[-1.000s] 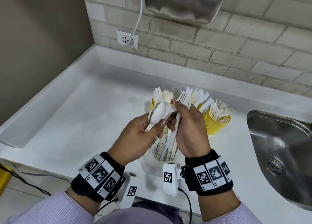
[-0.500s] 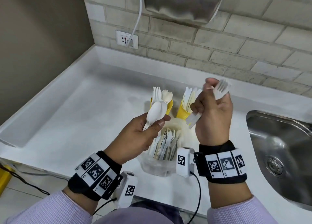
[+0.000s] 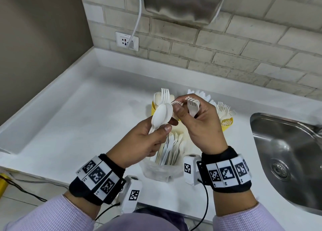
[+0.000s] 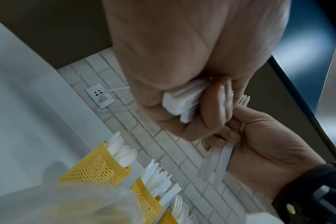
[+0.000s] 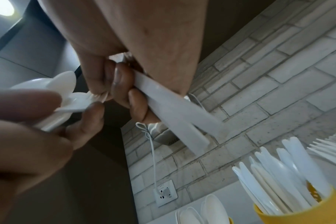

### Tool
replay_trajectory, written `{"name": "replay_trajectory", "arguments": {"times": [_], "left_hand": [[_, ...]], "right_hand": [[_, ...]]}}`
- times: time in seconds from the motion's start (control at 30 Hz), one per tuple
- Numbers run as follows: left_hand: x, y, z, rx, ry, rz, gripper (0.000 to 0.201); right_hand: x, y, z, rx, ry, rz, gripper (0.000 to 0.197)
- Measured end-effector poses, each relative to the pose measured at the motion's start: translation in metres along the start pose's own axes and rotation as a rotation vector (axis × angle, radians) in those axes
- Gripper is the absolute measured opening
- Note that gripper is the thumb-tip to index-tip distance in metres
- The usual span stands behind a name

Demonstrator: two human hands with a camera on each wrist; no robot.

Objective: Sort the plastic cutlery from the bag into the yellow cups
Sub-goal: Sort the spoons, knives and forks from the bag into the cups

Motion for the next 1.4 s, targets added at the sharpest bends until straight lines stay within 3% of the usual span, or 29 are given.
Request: {"name": "replay_trajectory", "arguments": {"times": [0.17,0.3,0.43,0.53,0.67,0.87,0.93,1.03,1.13,1.27,1.4], "left_hand": [[-0.002,0.001,-0.002,0.011,0.01,0.006,0.018],[-0.005,0.001,-0.001,0.01,0.018,0.037,0.021],[-0.004,0.004,0.0,0.02,0.041,0.028,0.025],[0.0,0.005,0.002,0.049,0.057,0.006,0.023],[0.001,0.006,0.0,0.065,0.092,-0.012,0.023],[-0.008,0.005,0.002,0.093,0.318,0.095,0.01],[-0.017,0.003,0.009,0.168,0.61,0.196,0.01],[-0.027,-0.001,0.02,0.233,1.005,0.353,0.037],[-0.037,-0.002,0.027,0.259,1.079,0.476,0.038],[-0.042,-0.002,0.024,0.236,1.082,0.526,0.037],[-0.041,-0.002,0.023,0.224,1.106,0.531,0.038]], "right_hand": [[-0.014,0.002,0.004,0.003,0.079,0.134,0.004],[-0.019,0.003,0.018,0.101,0.316,0.197,0.008],[-0.006,-0.001,0.035,0.243,0.305,0.102,0.04],[0.003,-0.003,0.038,0.293,0.303,0.072,0.03],[0.008,-0.001,0.036,0.32,0.439,0.069,0.03],[-0.02,0.007,0.024,0.229,0.611,0.295,0.033],[-0.034,0.008,0.018,0.155,0.572,0.393,0.032],[-0.052,0.007,0.007,0.064,0.325,0.478,0.03],[-0.043,0.005,-0.004,0.023,0.009,0.366,0.022],[-0.008,0.004,-0.007,0.022,-0.264,0.129,0.019],[0.006,0.002,0.003,0.063,-0.32,0.067,0.017]]}}
Point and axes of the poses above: each hand's wrist, its own y-axis towards the middle knuckle, its own x-axis out of the palm, z = x × y, the point moved 9 cm from there along y, towards the middle knuckle, and after that the axes turned 3 degrees about y, right-handed, at the moved point
